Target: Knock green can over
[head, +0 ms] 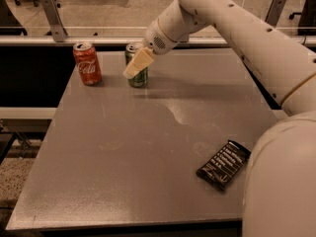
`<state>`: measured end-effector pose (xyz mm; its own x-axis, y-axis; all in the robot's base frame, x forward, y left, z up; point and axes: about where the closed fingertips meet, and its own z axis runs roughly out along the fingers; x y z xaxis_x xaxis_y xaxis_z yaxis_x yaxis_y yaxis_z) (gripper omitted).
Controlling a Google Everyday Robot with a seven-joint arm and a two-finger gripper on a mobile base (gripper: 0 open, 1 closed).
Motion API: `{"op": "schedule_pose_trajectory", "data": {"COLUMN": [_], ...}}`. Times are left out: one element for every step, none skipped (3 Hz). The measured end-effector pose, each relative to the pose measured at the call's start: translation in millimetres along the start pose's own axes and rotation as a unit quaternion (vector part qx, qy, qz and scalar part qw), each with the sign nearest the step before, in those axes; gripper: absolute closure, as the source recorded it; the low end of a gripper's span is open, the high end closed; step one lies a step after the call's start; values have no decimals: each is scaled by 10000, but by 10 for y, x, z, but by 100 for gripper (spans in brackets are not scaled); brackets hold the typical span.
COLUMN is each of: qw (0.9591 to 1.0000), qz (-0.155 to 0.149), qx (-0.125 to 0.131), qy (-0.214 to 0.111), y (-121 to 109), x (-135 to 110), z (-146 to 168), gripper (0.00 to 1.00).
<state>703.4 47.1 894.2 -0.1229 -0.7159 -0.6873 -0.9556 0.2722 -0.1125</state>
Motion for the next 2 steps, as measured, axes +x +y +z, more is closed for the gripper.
{"op": "schedule_pose_trajectory", "data": {"qw": [9998, 9995], "qz": [13, -34], "qx": [-136, -213], "qy": [-111, -235], "y": [53, 114], "x": [-26, -76], "z": [16, -49], "gripper": [48, 71]}}
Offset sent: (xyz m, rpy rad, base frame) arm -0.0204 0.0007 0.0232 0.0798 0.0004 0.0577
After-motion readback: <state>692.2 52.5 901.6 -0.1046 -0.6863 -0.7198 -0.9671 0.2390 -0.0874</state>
